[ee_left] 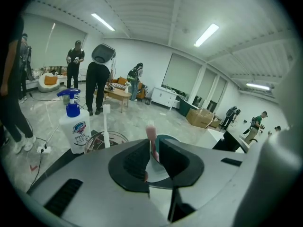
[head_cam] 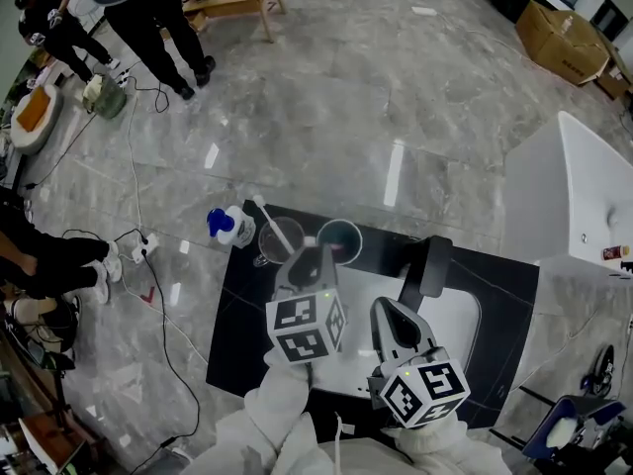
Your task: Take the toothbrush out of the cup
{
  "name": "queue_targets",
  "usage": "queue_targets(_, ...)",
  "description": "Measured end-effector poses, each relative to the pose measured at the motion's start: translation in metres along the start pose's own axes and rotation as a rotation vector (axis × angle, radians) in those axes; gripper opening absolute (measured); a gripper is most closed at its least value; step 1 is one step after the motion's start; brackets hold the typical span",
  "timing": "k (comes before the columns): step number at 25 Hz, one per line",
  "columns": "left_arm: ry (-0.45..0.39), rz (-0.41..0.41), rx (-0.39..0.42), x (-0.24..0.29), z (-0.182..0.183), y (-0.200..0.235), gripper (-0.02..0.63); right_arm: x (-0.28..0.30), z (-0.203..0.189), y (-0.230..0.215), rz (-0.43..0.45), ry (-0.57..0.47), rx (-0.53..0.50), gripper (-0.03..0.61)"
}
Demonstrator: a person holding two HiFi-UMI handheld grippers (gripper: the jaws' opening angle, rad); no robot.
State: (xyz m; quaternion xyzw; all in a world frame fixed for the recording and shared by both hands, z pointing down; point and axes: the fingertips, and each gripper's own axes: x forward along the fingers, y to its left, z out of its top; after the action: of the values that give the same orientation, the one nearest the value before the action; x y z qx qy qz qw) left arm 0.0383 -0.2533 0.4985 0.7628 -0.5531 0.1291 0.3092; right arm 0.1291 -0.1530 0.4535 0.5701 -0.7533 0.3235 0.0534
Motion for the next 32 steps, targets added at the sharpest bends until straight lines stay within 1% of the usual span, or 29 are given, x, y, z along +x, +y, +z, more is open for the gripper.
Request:
queue_targets(5, 0.009, 0.021, 0.007, 0.0, 0.0, 0.004, 0.042, -0.001, 0.003, -0.002, -0.006, -0.006, 0.002, 0.023)
queue_targets(11, 0.006, 0.012, 0.006, 0.0, 0.0, 0.003, 0.032, -0.002, 0.002, -0.004, -0.01, -0.004, 0.001, 0.022)
queue_targets(24, -0.055, -0.035, 0.031, -0.011, 0.013, -0.008, 0.023, -0.008, 0.003, -0.005, -0.02, -0.017, 0.001, 0.023)
queue_targets(32, -0.089, -0.041, 0.05, -0.027, 0.024, -0.013, 0.021, -0.017, 0.01, -0.005, -0.036, -0.046, -0.007, 0.023)
